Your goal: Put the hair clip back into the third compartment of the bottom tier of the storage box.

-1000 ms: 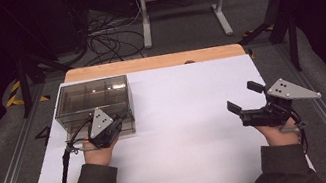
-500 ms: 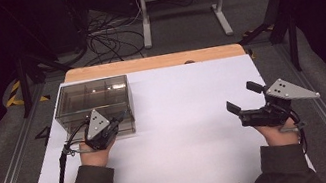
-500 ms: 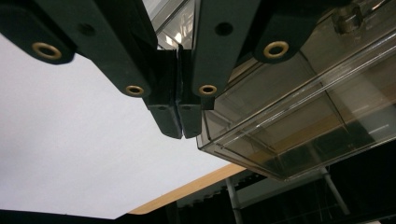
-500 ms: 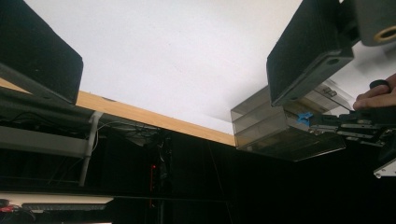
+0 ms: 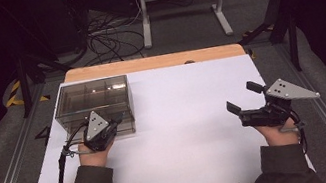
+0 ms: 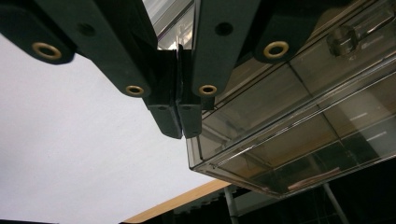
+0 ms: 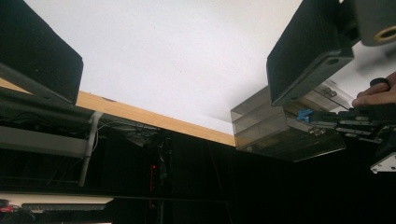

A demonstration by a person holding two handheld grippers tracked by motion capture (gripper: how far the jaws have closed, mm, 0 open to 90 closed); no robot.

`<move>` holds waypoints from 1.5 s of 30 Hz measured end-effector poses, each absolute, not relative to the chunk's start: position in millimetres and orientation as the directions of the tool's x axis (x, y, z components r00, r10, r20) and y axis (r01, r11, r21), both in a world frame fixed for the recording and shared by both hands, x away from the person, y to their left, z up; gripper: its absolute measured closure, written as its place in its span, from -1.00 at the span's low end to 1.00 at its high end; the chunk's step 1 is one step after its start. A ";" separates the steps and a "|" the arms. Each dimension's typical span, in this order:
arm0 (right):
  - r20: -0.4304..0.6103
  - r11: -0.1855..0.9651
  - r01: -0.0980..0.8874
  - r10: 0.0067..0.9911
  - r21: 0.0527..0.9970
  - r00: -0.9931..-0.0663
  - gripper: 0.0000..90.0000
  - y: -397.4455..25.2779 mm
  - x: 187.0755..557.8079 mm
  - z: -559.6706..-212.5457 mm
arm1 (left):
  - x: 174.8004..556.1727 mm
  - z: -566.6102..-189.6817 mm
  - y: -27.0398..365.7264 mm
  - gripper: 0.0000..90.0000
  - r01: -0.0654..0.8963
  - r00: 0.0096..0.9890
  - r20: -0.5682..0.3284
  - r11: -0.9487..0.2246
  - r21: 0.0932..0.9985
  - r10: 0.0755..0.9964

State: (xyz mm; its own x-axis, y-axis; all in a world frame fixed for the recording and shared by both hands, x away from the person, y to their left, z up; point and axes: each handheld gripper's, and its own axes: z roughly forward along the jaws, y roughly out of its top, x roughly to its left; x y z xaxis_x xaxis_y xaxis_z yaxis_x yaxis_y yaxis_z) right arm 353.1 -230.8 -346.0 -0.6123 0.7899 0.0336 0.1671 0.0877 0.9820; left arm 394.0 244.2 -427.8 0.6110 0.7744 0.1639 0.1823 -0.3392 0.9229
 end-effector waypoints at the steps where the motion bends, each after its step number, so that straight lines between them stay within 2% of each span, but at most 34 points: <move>1: 0.034 0.087 0.167 0.790 0.982 -0.612 -0.91 -230.8 353.0 -345.9 | 393.7 -428.5 244.3 0.98 0.188 0.613 0.157 -0.336 0.923 0.774; 45: 0.033 0.092 0.169 0.787 0.981 -0.616 -0.90 -230.4 353.4 -346.5 | 398.6 -449.5 248.7 0.97 0.287 0.597 0.138 -0.371 0.883 0.790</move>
